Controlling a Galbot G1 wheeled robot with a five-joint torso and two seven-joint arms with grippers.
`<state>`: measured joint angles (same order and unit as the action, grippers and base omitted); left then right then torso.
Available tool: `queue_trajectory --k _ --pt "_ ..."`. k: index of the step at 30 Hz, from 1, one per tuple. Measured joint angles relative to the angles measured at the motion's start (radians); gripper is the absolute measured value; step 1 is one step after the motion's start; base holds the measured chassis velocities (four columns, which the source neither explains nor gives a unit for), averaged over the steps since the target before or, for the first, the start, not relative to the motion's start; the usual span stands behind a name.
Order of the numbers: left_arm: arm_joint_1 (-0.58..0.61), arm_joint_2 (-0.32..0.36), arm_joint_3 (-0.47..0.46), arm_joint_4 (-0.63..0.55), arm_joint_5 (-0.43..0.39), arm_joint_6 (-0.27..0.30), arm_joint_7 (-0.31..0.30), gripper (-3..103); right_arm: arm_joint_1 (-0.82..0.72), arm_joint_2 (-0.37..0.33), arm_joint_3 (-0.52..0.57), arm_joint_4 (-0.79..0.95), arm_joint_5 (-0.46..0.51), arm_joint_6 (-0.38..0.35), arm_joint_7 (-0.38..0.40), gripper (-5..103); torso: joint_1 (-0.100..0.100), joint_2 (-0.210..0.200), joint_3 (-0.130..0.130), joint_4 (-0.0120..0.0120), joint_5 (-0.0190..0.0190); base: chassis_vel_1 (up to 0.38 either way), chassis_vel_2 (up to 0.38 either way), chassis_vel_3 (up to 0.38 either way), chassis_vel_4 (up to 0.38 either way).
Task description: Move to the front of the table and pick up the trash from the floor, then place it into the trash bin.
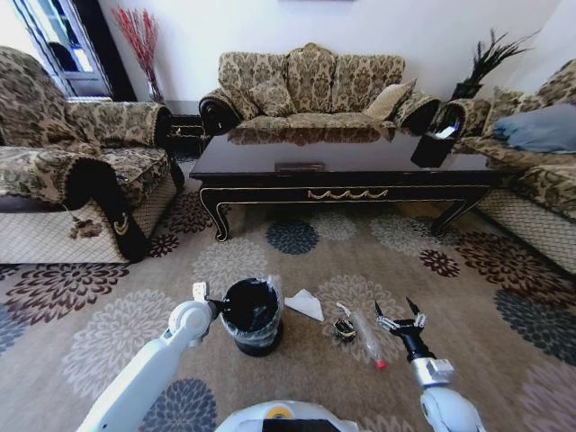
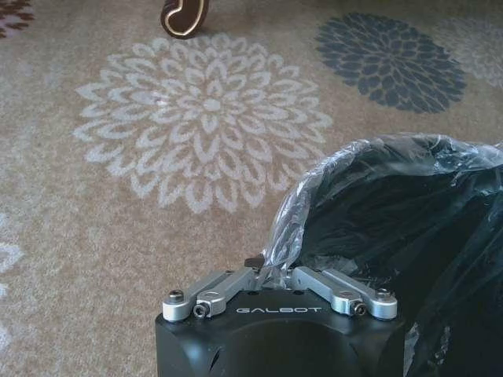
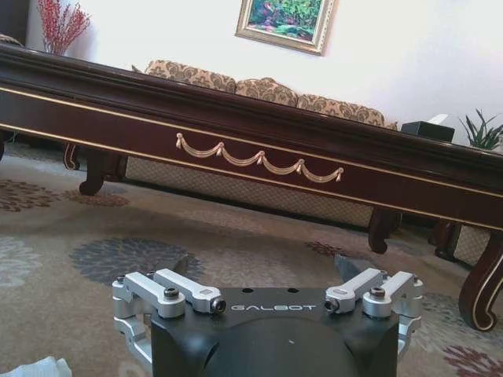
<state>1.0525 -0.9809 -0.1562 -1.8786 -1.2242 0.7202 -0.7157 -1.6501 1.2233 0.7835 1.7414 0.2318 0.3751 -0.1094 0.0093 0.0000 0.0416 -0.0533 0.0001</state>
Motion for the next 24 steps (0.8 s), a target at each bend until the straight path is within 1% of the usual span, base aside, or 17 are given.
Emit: queue_trajectory --k 4,7,8,11,12,13,15,16,19,21,23,24 --pt "0.008 0.011 -0.009 -0.014 0.000 0.002 0.000 4 -0.002 -0.001 0.003 0.000 -0.003 0.000 0.001 100 0.000 0.000 0.000 -0.0002 -0.0008 0.000 0.000 0.000 0.000" --pt "0.017 0.045 -0.028 -0.053 -0.003 0.009 -0.002 2 -0.004 -0.007 0.005 0.000 -0.004 -0.016 0.007 100 0.000 0.000 0.000 -0.0003 -0.0005 0.000 0.000 0.000 0.000" --pt "0.017 0.045 -0.028 -0.053 -0.003 0.009 -0.002 2 -0.004 -0.007 0.005 0.000 -0.004 -0.016 0.007 100 0.000 0.000 0.000 -0.0003 -0.0005 0.000 0.000 0.000 0.000" --pt "0.030 0.072 -0.044 -0.077 0.037 0.013 -0.036 1 -0.012 -0.017 0.008 0.000 -0.005 -0.048 0.006 100 0.000 0.000 0.000 -0.0003 -0.0003 0.000 0.000 0.000 0.000" --pt "0.042 0.085 -0.054 -0.088 0.053 0.015 -0.039 0 -0.016 -0.025 0.008 -0.002 -0.003 -0.068 0.006 100 0.000 0.000 0.000 0.0001 -0.0002 0.000 0.000 0.000 0.000" --pt "0.042 0.085 -0.054 -0.088 0.053 0.015 -0.039 0 -0.016 -0.025 0.008 -0.002 -0.003 -0.068 0.006 100 0.000 0.000 0.000 0.0001 -0.0002 0.000 0.000 0.000 0.000" --pt "0.064 0.101 -0.068 -0.109 0.057 0.017 -0.039 0 -0.021 -0.039 0.004 -0.015 0.002 -0.095 0.004 100 0.000 0.000 0.000 0.0003 -0.0001 0.000 0.000 0.000 0.000" --pt "0.077 0.109 -0.078 -0.126 0.051 0.017 -0.040 0 -0.023 -0.052 0.001 -0.031 -0.003 -0.104 -0.001 100 0.000 0.000 0.000 0.0003 -0.0007 0.000 0.000 0.000 0.000" --pt "0.093 0.122 -0.090 -0.156 0.031 0.017 -0.044 0 -0.026 -0.069 -0.007 -0.055 -0.009 -0.114 -0.008 100 0.000 0.000 0.000 -0.0001 0.0001 0.000 0.000 0.000 0.000" --pt "0.102 0.133 -0.098 -0.184 0.008 0.017 -0.049 0 -0.024 -0.083 -0.014 -0.083 -0.021 -0.118 -0.013 100 0.000 0.000 0.000 -0.0003 -0.0002 0.000 0.000 0.000 0.000" --pt "0.106 0.145 -0.106 -0.213 -0.019 0.017 -0.055 0 -0.017 -0.099 -0.023 -0.119 -0.036 -0.118 -0.019 100 0.000 0.000 0.000 -0.0001 -0.0002 0.000 0.000 0.000 0.000" --pt "0.106 0.145 -0.106 -0.213 -0.019 0.017 -0.055 0 -0.017 -0.099 -0.023 -0.119 -0.036 -0.118 -0.019 100 0.000 0.000 0.000 -0.0001 -0.0002 0.000 0.000 0.000 0.000"
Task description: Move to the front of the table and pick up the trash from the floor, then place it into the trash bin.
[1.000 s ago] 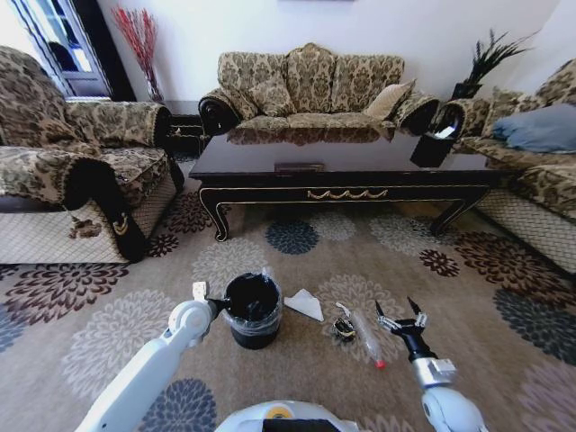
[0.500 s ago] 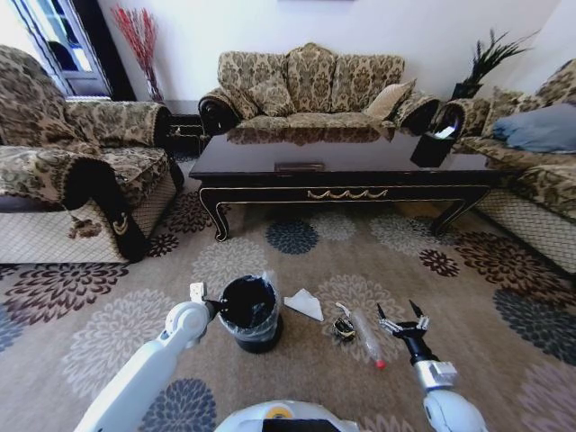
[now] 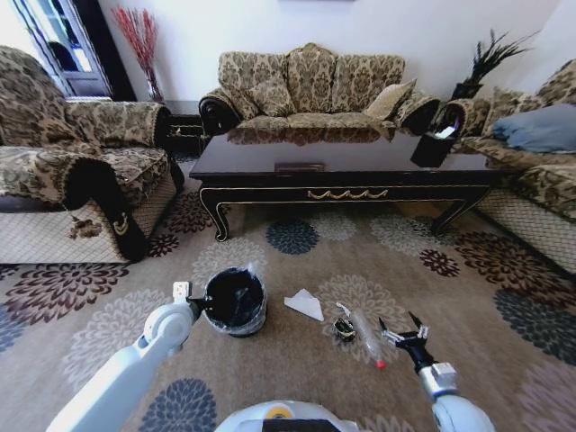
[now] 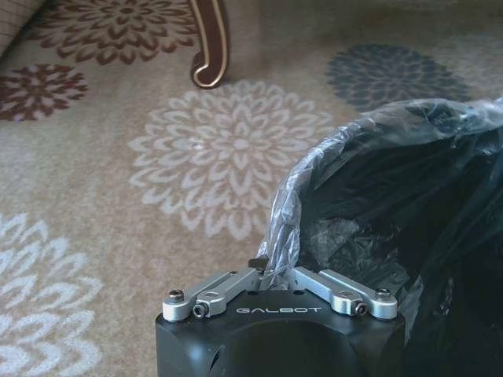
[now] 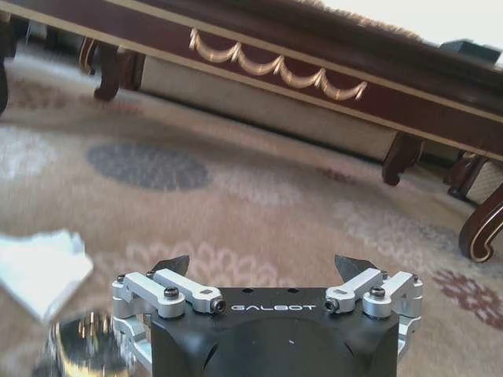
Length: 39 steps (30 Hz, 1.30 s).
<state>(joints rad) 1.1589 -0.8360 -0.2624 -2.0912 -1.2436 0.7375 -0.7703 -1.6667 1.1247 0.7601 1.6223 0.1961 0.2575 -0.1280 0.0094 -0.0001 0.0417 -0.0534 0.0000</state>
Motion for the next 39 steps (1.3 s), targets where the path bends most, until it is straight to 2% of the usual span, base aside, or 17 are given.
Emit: queue_trajectory --k 4,13,25,39 --pt "0.001 0.024 -0.011 -0.042 -0.035 -0.001 -0.006 0 0.015 -0.036 -0.025 -0.075 -0.032 0.015 -0.018 100 0.000 0.000 0.000 -0.0001 0.0002 0.000 0.000 0.000 0.000" --pt "0.005 0.017 -0.007 -0.043 -0.048 -0.001 -0.017 0 0.065 -0.059 -0.089 -0.194 -0.053 0.033 -0.023 100 0.000 0.000 0.000 0.0000 0.0000 0.000 0.000 0.000 0.000" --pt "0.009 0.011 -0.003 -0.037 -0.051 -0.001 -0.026 0 0.099 -0.032 -0.135 -0.248 -0.073 0.066 -0.063 100 0.000 0.000 0.000 0.0000 0.0000 0.000 0.000 0.000 0.000" --pt "0.000 0.023 0.011 -0.034 -0.069 -0.001 -0.039 0 0.191 -0.005 -0.197 -0.377 -0.044 0.047 -0.063 100 0.000 0.000 0.000 0.0001 0.0000 0.000 0.000 0.000 0.000"
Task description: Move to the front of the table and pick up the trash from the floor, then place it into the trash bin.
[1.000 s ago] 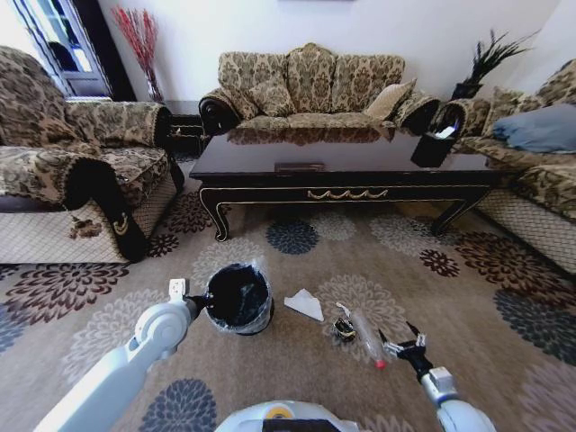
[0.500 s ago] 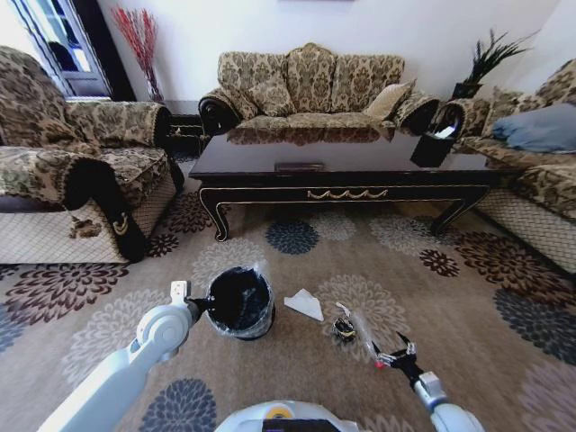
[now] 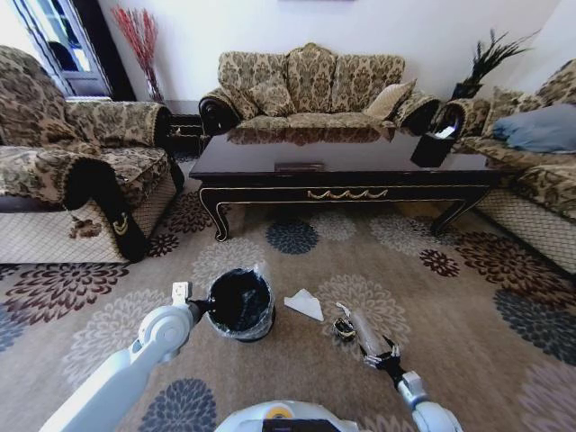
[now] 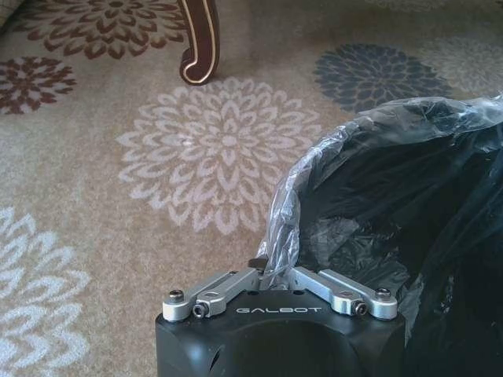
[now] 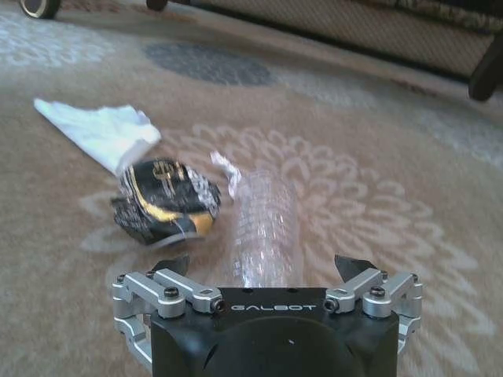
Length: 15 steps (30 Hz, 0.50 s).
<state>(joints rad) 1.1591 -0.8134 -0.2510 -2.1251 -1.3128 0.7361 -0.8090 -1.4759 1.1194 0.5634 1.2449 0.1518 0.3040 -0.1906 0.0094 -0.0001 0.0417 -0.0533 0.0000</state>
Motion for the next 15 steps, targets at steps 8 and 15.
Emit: queue_trajectory --k 8,15 --pt "-0.006 -0.003 0.010 0.001 -0.005 -0.001 -0.006 0 0.027 0.003 -0.017 -0.051 0.024 -0.016 0.006 95 0.000 0.000 0.000 -0.0001 0.0001 0.000 0.000 0.000 0.000" --pt "-0.003 -0.006 0.010 0.000 -0.005 -0.001 -0.008 0 0.027 -0.003 -0.015 -0.048 0.023 -0.015 0.008 68 0.000 0.000 0.000 -0.0002 0.0001 0.000 0.000 0.000 0.000"
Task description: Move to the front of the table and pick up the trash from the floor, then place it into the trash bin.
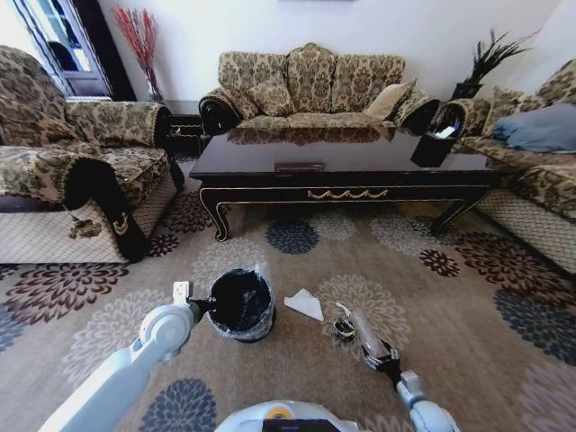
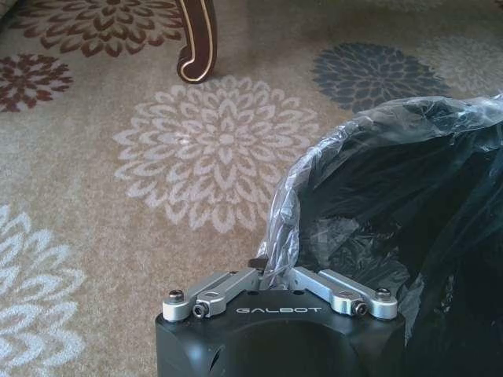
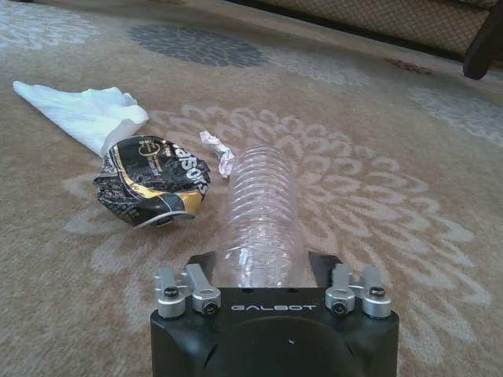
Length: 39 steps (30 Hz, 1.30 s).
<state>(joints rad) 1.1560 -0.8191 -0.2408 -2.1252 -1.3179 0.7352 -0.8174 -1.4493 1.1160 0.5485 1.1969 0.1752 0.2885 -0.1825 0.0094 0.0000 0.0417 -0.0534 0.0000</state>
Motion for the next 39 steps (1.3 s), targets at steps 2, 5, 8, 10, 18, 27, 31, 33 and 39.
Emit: queue_trajectory --k 2,5,8,10,18,27,31,33,39 --pt "0.001 0.000 0.000 0.000 0.000 0.000 0.000 0 0.001 0.001 0.002 -0.003 0.000 0.001 0.000 62 0.000 0.000 0.000 0.0001 0.0000 0.000 0.000 0.000 0.000" --pt "0.003 -0.002 0.005 0.000 0.003 0.000 0.000 0 0.002 0.004 0.005 -0.009 -0.002 0.003 0.000 57 0.000 0.000 0.000 0.0001 -0.0001 0.000 0.000 0.000 0.000" --pt "0.003 -0.008 0.007 0.000 0.004 0.000 0.000 0 0.000 0.007 0.007 -0.004 -0.002 0.004 0.001 40 0.000 0.000 0.000 0.0000 -0.0001 0.000 0.000 0.000 0.000" --pt "0.003 -0.008 0.007 0.000 0.004 0.000 0.000 0 0.000 0.009 0.007 -0.001 -0.002 0.005 0.001 37 0.000 0.000 0.000 0.0000 0.0000 0.000 0.000 0.000 0.000" --pt "-0.002 0.001 0.016 -0.009 0.003 0.000 0.000 0 -0.025 0.012 0.036 0.053 0.018 0.005 0.005 22 0.000 0.000 0.000 0.0001 0.0001 0.000 0.000 0.000 0.000" --pt "-0.049 0.018 0.085 -0.013 0.002 0.000 0.007 0 -0.109 -0.003 0.114 0.197 0.074 0.005 0.009 22 0.000 0.000 0.000 0.0001 0.0000 0.000 0.000 0.000 0.000" --pt "-0.091 0.023 0.142 0.001 0.002 0.000 0.016 0 -0.166 -0.007 0.150 0.277 0.102 0.005 0.014 22 0.000 0.000 0.000 0.0001 0.0000 0.000 0.000 0.000 0.000" --pt "-0.128 0.024 0.184 0.014 0.002 0.000 0.020 0 -0.201 -0.008 0.171 0.332 0.119 0.005 0.016 22 0.000 0.000 0.000 0.0001 0.0000 0.000 0.000 0.000 0.000" --pt "-0.246 0.017 0.298 0.046 -0.017 0.001 0.027 0 -0.279 -0.004 0.215 0.478 0.152 0.006 0.018 22 0.000 0.000 0.000 0.0000 0.0000 0.000 0.000 0.000 0.000"
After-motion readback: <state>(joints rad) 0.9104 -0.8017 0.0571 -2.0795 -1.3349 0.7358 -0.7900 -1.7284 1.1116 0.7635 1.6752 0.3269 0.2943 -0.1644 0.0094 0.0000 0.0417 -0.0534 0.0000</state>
